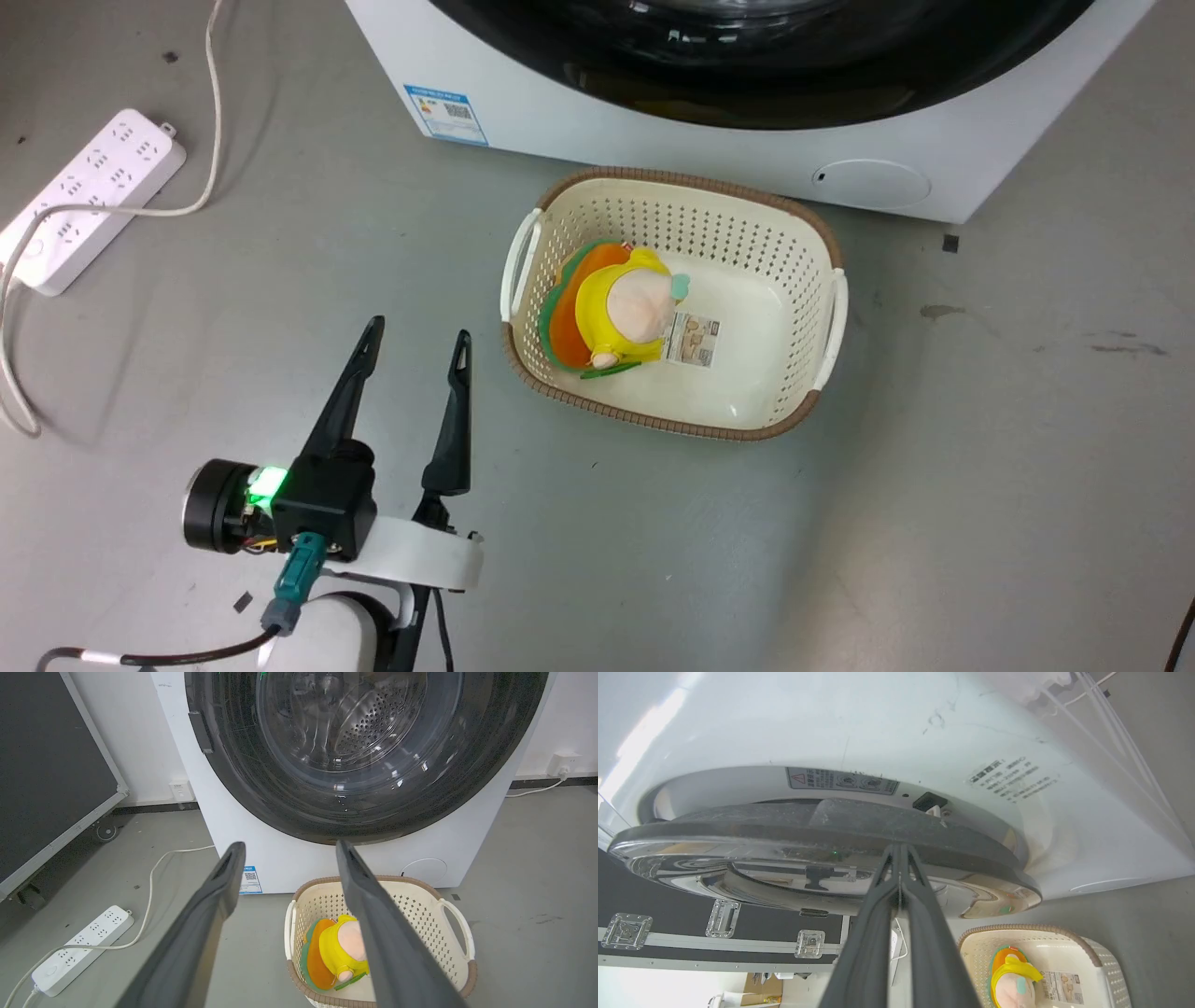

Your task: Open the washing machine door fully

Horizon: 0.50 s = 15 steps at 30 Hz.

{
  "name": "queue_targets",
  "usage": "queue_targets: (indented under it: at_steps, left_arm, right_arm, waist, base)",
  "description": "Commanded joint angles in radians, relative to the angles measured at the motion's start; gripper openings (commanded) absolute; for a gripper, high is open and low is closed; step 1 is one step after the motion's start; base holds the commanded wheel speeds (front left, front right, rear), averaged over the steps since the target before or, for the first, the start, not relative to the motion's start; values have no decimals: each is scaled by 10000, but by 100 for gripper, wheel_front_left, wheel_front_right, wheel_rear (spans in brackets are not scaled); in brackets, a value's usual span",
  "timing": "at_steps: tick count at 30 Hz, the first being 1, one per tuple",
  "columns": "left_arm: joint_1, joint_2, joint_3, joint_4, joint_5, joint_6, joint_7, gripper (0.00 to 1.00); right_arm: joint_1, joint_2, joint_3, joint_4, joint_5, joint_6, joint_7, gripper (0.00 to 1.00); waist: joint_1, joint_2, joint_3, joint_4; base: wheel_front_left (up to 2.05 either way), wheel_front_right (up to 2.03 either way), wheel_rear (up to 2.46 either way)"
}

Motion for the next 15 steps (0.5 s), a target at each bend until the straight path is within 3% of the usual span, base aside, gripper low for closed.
queue_targets:
  at_steps: [1,10,13,15]
  left_arm:
    - [-176,20,-43,-49,-3,6,-84,100]
    - [-331,33,-209,-90,-7,7,-272,100]
    - [-390,39,-262,-97,-9,7,-335,100]
    - [-470,40,-297,-130,-15,5,-376,100]
  right_arm:
    - [-443,-131,-148,300,185,-2,139,0]
    - [-2080,-569,-746,1958,418,-3,976,0]
    - [-2530,-986,-1279,2877,415,-3,373,0]
    - [-3170,-924,-1095,2999,437,-3,1206,0]
  waist:
    - [-1,-1,62,42]
    - [-1,-1,468,260]
    - [-1,-1,620,329]
    - [-1,-1,799,380]
  base:
    - [0,0,0]
    - [0,0,0]
    - [0,0,0]
    - [0,0,0]
